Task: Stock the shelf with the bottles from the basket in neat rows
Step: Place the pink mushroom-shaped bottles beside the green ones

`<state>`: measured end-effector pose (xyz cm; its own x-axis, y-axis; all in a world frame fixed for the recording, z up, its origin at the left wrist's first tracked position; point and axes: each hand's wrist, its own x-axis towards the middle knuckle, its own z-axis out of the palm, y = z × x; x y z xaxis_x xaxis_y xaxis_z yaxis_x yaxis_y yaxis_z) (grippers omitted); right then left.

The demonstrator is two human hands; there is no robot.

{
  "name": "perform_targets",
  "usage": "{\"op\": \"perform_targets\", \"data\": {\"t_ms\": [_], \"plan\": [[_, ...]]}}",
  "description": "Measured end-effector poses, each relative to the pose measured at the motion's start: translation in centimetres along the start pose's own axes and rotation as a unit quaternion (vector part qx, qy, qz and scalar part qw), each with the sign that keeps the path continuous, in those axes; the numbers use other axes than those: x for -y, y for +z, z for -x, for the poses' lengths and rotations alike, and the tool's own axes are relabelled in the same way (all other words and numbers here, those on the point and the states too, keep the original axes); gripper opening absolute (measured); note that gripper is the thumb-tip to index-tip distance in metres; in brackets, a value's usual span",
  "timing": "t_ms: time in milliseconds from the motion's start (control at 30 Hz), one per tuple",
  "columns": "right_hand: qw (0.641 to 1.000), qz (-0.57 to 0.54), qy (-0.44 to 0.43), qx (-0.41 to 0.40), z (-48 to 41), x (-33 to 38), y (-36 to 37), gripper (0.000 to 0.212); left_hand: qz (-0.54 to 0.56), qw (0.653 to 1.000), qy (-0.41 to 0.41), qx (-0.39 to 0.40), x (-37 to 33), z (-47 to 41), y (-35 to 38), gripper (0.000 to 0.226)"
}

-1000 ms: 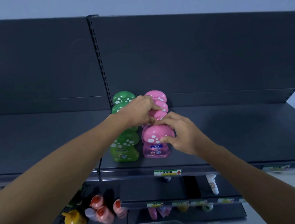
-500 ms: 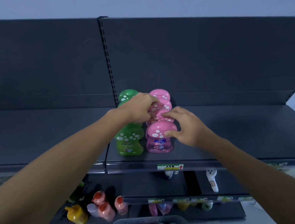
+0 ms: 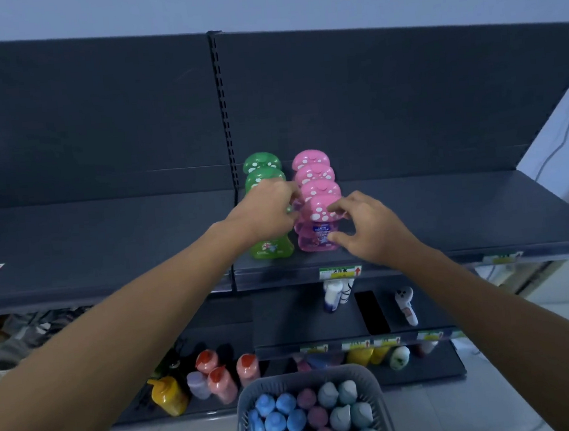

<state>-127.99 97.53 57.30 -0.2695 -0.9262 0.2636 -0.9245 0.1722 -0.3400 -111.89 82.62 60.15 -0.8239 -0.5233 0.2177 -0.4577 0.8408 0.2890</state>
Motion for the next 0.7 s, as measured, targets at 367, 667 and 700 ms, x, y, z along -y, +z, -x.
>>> {"op": "perform_targets", "data": {"t_ms": [367, 667, 700], "plan": [[0.994, -0.003, 0.047, 0.101, 5.3, 2.4, 4.8, 0.047, 0.018, 0.997, -0.054, 0.06, 1.7, 9.4, 6.3, 0.039], [0.972, -0.007, 0.075, 0.222, 11.0, -0.6, 14.2, 0.044, 0.063, 0.968, -0.146, 0.197, 3.8, 16.3, 18.2, 0.039], [0.969, -0.007, 0.076, 0.234, 11.9, -0.8, 15.5, 0.043, 0.066, 0.962, -0.157, 0.212, 3.9, 17.1, 19.7, 0.037]]}}
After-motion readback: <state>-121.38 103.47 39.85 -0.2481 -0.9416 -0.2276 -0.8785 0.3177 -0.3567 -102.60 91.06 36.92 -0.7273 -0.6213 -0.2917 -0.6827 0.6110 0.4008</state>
